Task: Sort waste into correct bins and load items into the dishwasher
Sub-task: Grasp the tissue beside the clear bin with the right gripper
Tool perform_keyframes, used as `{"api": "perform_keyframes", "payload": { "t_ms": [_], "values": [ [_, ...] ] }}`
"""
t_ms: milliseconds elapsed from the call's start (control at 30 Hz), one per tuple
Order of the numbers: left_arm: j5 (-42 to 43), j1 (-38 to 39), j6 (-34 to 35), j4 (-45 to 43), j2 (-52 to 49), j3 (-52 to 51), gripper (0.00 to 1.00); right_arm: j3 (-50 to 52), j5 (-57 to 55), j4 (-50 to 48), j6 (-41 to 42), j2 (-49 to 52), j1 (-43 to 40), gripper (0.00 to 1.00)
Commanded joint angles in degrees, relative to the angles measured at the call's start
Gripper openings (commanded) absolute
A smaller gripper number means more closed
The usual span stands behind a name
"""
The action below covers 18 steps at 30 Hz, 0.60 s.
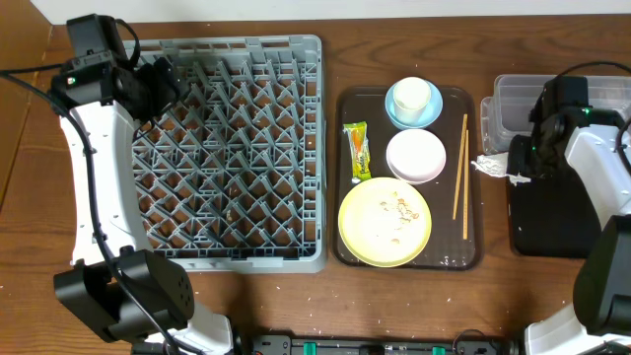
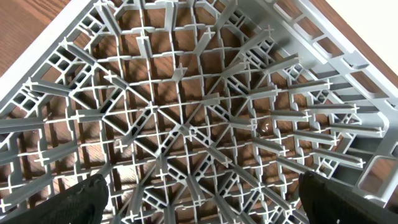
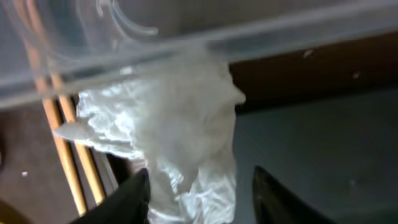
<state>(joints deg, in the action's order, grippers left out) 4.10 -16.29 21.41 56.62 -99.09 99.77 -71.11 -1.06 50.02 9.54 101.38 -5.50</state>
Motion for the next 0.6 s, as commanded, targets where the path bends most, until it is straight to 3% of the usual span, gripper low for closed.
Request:
{"api": "perform_keyframes", "payload": {
  "t_ms": [0,100,367,567],
  "values": [
    [-0.5,-0.1,0.3,0.2,1.4,-0.2,0.99,0.0,-0.9,-0.1,0.7,-0.2,0.6,0.37],
    [-0.5,-0.1,0.3,0.2,1.4,-0.2,0.99,0.0,0.1,0.3,1.1,-0.2,0.6,0.23],
    [-0.5,-0.1,0.3,0.1,1.4,-0.2,0.98,0.2,1.4,1.6,5.3,-0.1,0.9,0.01],
    [-0.5,-0.1,0.3,0.1,1.4,-0.2,0.98,0.4,1.6,1.6,8.9,-0.3,1.1,0.01]
  ]
}}
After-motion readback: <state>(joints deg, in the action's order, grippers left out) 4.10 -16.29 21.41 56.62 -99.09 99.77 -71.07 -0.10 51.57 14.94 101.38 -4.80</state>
